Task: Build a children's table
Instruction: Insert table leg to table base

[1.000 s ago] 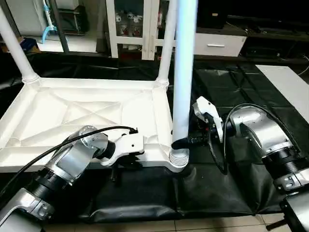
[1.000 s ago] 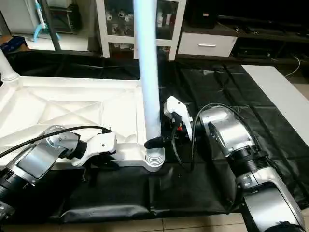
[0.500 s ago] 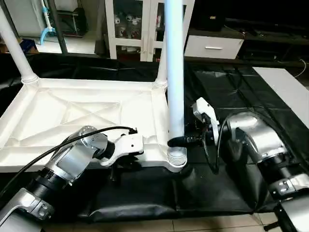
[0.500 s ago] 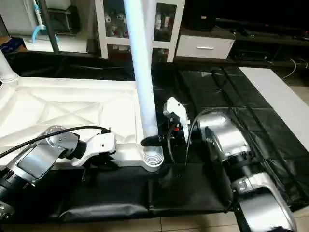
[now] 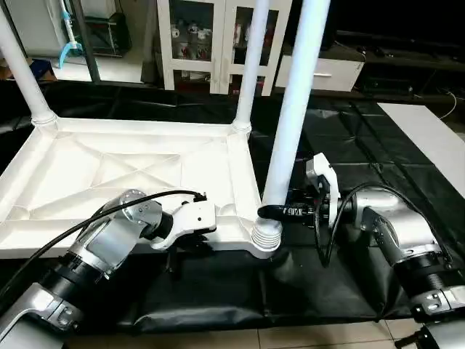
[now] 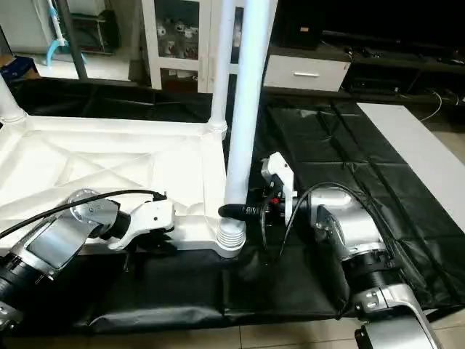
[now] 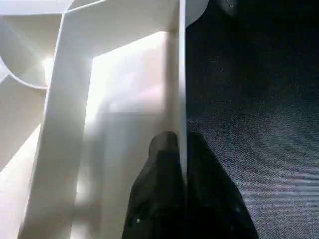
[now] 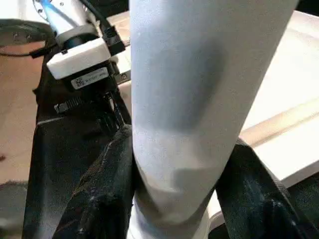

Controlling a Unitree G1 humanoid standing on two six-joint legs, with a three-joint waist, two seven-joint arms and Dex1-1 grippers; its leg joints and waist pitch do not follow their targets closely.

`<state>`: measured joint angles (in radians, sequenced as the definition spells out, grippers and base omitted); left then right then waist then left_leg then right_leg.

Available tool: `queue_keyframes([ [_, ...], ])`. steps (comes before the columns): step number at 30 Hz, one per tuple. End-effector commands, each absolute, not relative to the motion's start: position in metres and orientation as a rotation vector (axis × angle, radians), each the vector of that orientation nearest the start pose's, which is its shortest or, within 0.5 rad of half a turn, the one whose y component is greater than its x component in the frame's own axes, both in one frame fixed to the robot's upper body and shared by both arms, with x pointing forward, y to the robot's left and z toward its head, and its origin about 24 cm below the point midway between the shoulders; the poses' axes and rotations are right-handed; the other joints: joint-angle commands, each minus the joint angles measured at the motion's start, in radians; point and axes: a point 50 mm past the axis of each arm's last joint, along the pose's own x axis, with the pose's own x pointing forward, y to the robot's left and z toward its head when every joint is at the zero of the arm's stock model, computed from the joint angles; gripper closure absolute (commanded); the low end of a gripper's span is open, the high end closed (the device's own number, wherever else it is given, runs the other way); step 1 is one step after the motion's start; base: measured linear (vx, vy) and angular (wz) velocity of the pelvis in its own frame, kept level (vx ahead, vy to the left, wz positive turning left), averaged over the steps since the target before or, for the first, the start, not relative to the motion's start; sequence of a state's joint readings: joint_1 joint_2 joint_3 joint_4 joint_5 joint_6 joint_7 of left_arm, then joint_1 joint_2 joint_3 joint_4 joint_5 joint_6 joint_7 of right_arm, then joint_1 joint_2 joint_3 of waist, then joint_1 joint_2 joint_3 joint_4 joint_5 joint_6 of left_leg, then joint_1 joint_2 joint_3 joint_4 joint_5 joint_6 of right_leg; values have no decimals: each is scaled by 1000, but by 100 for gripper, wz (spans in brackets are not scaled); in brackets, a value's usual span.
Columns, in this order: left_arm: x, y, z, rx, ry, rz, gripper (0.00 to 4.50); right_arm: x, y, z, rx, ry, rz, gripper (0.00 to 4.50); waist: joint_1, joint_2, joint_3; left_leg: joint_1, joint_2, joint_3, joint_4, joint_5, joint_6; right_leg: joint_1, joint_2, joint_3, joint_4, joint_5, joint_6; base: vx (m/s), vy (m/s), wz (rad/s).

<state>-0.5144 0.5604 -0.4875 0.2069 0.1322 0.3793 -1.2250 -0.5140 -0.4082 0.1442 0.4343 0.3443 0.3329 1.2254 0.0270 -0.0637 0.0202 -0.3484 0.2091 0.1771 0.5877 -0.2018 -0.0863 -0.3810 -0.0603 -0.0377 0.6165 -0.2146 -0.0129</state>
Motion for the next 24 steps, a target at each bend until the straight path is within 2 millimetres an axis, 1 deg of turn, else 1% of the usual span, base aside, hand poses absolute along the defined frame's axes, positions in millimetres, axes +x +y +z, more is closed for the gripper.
queue_keyframes([
  [1,284,144,49,694,729,-1362,450,305,-166,56,18,421,1175,267,1,8,-33,5,27,-5,-73,-195,12,28,-67,38,-75,-171,-207,0,0,0],
  [4,283,144,49,695,730,-1363,450,300,-163,58,-40,400,1226,267,1,8,-32,6,28,-5,-74,-207,11,27,-67,38,-77,-190,-202,0,0,0],
  [5,283,144,49,695,731,-1363,450,297,-159,62,-72,367,1256,267,2,7,-32,7,29,-5,-73,-199,12,27,-67,39,-76,-177,-198,0,0,0],
  [7,283,143,49,695,731,-1362,450,298,-155,67,-98,324,1251,267,1,6,-33,3,28,-5,-74,-185,15,28,-66,38,-73,-157,-198,0,0,0],
  [11,283,143,49,694,732,-1364,450,298,-152,72,-147,266,1264,267,-1,8,-30,5,28,-5,-75,-212,14,24,-67,39,-79,-203,-195,0,0,0],
  [13,282,143,48,694,732,-1365,450,297,-150,74,-166,236,1279,267,0,8,-29,5,28,-5,-76,-218,12,24,-67,40,-80,-207,-191,0,0,0],
  [14,282,143,48,694,732,-1366,450,296,-149,77,-187,217,1290,267,-2,8,-28,3,28,-7,-78,-228,10,25,-66,39,-81,-222,-185,0,0,0],
  [16,282,143,48,693,733,-1367,450,295,-149,77,-207,215,1297,267,-4,9,-29,4,28,-7,-78,-229,11,23,-66,39,-81,-220,-184,0,0,0],
  [17,281,143,48,694,735,-1369,450,292,-149,75,-249,227,1313,267,-5,11,-28,5,28,-7,-78,-231,12,23,-66,39,-81,-220,-186,0,0,0],
  [19,281,143,48,695,736,-1369,450,290,-148,73,-262,240,1333,267,-4,11,-29,6,29,-6,-77,-225,14,23,-66,40,-80,-203,-190,0,0,0],
  [20,281,143,47,696,737,-1370,450,289,-148,72,-269,246,1340,267,-5,10,-29,4,28,-6,-77,-218,16,24,-65,40,-78,-191,-192,0,0,0],
  [24,281,143,47,697,738,-1371,450,283,-147,68,-279,265,1373,267,-4,10,-29,4,28,-6,-77,-214,20,25,-65,40,-78,-178,-193,0,0,0],
])
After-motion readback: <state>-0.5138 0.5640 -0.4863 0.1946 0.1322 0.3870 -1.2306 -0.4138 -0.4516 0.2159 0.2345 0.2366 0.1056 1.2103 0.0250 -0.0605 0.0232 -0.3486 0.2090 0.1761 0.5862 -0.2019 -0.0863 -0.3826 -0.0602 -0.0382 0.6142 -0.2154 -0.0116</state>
